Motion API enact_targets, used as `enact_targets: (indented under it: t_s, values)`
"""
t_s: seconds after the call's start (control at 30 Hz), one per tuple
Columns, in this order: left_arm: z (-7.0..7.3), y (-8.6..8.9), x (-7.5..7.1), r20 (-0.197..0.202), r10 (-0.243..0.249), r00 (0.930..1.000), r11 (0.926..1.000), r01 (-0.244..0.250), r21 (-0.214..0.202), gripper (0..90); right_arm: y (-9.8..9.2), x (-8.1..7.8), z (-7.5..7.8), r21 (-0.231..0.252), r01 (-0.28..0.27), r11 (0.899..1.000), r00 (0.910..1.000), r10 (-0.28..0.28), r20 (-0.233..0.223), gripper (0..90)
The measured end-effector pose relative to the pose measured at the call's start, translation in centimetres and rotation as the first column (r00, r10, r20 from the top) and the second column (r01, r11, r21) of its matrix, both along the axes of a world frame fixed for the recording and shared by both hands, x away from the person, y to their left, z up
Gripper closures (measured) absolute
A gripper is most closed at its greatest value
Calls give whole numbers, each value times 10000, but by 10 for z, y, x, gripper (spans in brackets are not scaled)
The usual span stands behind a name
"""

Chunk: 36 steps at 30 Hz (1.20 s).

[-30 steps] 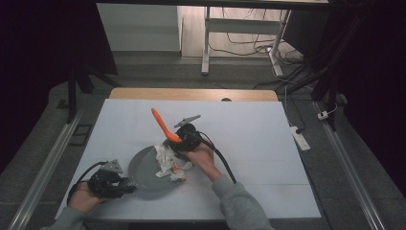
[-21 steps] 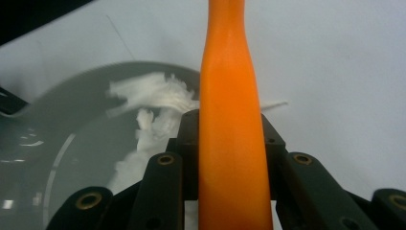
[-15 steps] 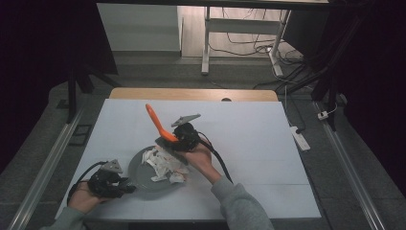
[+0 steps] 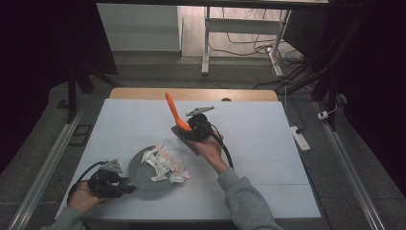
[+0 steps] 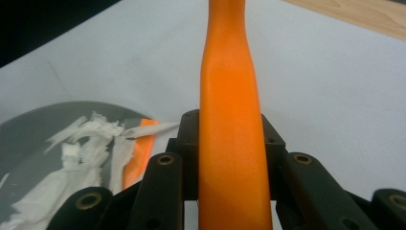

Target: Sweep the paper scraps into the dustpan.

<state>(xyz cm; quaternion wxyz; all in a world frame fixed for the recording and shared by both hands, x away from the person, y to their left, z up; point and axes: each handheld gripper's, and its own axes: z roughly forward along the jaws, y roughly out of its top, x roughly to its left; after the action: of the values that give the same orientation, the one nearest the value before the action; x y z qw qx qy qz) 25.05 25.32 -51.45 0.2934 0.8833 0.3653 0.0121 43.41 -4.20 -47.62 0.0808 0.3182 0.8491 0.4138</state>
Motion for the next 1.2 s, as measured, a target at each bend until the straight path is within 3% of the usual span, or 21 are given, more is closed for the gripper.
enact_targets:
  t_s: [0.37,0.57,0.73,0.97,1.1,1.2]
  values:
    - [-1,6,-1,-123,14,9999,10000,-14,-15,612,14,14,-23,-842,104,9964,9989,-142,-447,708]
    - [-1,6,0,-157,25,9999,10000,-25,-48,612,34,15,-26,-951,-189,9953,9975,122,-699,709]
    - [-2,5,0,-130,57,9999,10000,-58,-63,612,50,5,-28,-884,-675,9938,9949,604,-810,709]
    - [-1,4,0,-113,49,9999,10000,-49,-20,612,65,-19,-27,-547,-1663,9846,9803,1591,-1169,709]
    - [-2,4,1,-133,71,9999,10000,-71,-40,612,66,-33,-22,-173,-2126,9770,9695,2087,-1284,709]
    - [-2,4,0,-128,79,9999,10000,-80,-39,612,64,-40,-12,22,-2192,9757,9699,2182,-1081,709]
